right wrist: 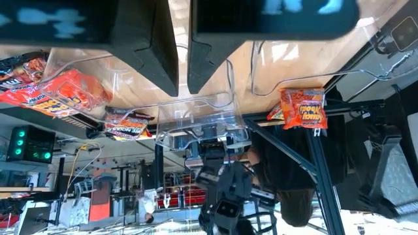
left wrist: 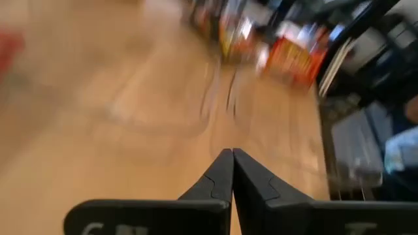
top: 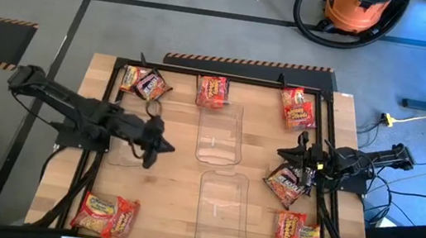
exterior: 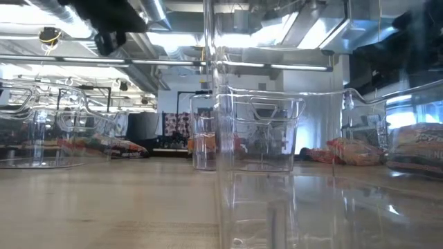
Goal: Sort Maruchan noodles
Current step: Put the orange noodle pack into the top left transparent bin
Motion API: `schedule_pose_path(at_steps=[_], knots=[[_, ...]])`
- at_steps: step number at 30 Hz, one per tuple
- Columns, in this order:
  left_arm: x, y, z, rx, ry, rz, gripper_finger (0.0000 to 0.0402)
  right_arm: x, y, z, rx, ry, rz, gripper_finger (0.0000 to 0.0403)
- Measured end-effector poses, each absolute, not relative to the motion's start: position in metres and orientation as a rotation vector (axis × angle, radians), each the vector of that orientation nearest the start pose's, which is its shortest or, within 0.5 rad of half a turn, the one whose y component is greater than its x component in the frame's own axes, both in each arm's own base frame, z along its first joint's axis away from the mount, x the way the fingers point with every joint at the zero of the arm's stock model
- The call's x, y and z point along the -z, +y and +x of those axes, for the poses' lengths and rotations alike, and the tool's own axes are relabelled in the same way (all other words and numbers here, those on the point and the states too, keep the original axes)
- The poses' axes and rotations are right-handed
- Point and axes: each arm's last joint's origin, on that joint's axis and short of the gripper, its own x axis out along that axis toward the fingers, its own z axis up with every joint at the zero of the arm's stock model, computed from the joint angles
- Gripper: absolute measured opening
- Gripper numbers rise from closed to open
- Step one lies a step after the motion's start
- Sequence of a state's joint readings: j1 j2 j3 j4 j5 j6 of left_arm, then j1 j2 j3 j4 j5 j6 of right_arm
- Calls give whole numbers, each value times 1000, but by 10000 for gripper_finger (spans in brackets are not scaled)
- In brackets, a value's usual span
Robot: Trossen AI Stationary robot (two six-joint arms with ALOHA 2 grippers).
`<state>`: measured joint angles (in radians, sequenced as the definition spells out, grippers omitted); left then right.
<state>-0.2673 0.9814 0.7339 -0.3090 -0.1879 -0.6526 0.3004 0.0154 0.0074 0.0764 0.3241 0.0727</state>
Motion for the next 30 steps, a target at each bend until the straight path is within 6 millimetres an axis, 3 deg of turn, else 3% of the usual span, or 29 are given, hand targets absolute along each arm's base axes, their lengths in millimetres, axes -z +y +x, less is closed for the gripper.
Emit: schedule_pose_path(at_steps=[8,14,17,19,23,30], knots=[[-286,-92,217,-140,932,-818,0,-172,20,95,20,-57,90,14],[-275,-124,217,-152,1077,-1015,0,-171,20,95,0,-53,89,14],[-266,-135,219,-167,1064,-962,0,-171,20,95,0,-53,89,14],[-256,-140,221,-226,1034,-897,0,-171,20,95,1,-52,89,14],[-241,-138,231,-284,1123,-953,13,-171,21,95,-16,-50,88,14],[-233,-143,235,-268,1225,-1049,79,-171,22,95,-57,-44,85,14]])
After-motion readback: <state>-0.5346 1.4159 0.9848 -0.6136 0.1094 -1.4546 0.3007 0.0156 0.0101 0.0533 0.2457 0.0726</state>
